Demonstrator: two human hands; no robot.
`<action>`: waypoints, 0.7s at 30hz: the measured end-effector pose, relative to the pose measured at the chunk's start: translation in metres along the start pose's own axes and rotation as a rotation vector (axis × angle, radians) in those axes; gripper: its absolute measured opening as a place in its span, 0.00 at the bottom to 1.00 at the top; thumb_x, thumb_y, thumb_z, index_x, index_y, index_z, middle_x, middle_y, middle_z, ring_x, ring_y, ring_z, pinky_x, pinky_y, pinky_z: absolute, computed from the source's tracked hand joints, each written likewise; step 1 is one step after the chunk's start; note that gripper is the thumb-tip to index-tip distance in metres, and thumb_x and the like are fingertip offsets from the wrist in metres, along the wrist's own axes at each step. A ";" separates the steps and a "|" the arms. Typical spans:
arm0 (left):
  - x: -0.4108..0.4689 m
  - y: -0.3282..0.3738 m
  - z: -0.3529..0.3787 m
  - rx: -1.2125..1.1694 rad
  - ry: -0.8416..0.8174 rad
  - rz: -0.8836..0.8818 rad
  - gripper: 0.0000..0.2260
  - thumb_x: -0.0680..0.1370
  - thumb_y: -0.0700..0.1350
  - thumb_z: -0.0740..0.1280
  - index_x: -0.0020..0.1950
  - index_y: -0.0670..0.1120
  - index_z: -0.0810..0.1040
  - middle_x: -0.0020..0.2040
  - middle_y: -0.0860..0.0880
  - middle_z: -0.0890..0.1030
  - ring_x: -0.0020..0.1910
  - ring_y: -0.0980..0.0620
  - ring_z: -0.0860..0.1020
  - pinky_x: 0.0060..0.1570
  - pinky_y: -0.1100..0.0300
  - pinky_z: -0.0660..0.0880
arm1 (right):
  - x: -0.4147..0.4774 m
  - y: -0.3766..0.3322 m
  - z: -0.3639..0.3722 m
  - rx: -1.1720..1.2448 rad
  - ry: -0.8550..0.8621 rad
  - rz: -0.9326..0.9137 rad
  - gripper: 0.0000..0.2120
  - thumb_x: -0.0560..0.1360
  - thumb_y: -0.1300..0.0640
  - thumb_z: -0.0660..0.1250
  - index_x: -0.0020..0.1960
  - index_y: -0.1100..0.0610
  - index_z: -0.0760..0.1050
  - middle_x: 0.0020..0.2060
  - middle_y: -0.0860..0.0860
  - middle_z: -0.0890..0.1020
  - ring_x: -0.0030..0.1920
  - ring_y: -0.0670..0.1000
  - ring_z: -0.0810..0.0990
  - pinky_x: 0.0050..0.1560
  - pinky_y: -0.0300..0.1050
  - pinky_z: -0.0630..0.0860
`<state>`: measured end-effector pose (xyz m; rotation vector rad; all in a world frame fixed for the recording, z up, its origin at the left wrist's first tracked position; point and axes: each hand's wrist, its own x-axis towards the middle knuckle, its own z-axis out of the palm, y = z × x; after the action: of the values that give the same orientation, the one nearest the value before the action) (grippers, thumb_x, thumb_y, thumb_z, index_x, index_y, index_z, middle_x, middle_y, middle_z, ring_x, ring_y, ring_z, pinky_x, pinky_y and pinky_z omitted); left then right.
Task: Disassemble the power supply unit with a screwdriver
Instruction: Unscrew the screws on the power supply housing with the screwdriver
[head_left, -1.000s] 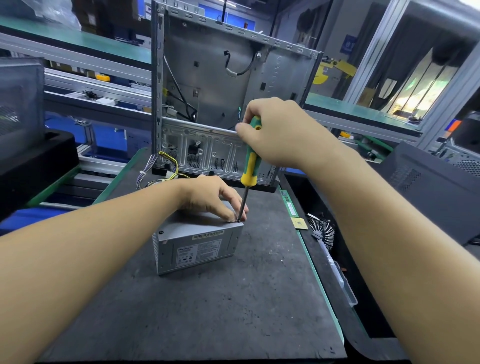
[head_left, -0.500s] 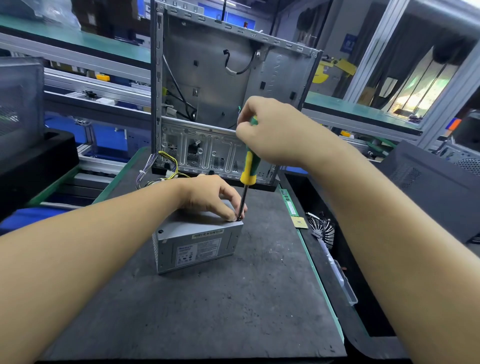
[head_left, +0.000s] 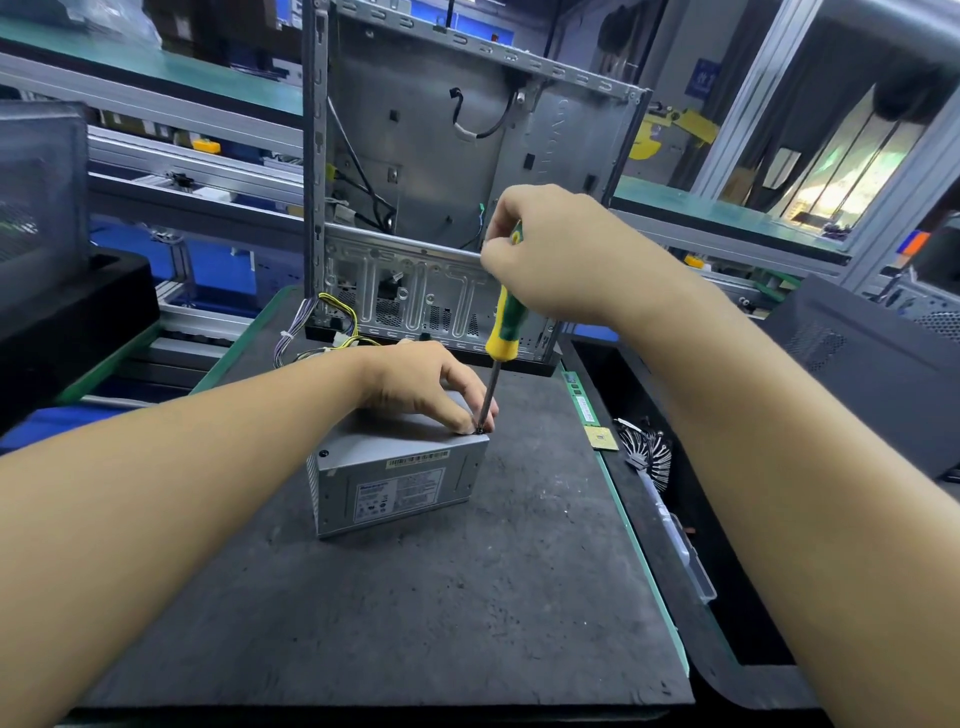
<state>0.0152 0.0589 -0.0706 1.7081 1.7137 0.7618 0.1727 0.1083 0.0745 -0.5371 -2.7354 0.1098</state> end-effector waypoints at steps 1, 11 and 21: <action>0.000 -0.001 0.000 0.002 0.005 -0.007 0.09 0.67 0.47 0.74 0.46 0.52 0.88 0.55 0.62 0.84 0.58 0.65 0.79 0.66 0.62 0.67 | 0.000 0.000 0.000 0.009 -0.007 0.008 0.06 0.78 0.52 0.58 0.49 0.51 0.72 0.41 0.48 0.77 0.40 0.49 0.74 0.35 0.43 0.67; 0.001 -0.003 -0.003 0.029 0.000 -0.011 0.06 0.72 0.43 0.77 0.48 0.51 0.87 0.55 0.62 0.84 0.57 0.68 0.78 0.63 0.65 0.65 | 0.000 0.002 0.002 -0.002 0.037 -0.057 0.06 0.79 0.54 0.59 0.48 0.49 0.75 0.44 0.46 0.77 0.42 0.51 0.75 0.45 0.44 0.71; -0.003 0.003 0.000 0.072 -0.008 0.002 0.11 0.63 0.62 0.75 0.44 0.64 0.86 0.56 0.67 0.82 0.59 0.66 0.78 0.69 0.58 0.66 | 0.002 0.008 0.006 0.027 0.065 -0.064 0.08 0.79 0.46 0.61 0.47 0.49 0.73 0.38 0.42 0.74 0.39 0.46 0.74 0.37 0.43 0.66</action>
<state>0.0171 0.0564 -0.0683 1.7587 1.7545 0.7008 0.1719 0.1159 0.0683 -0.4374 -2.6807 0.1110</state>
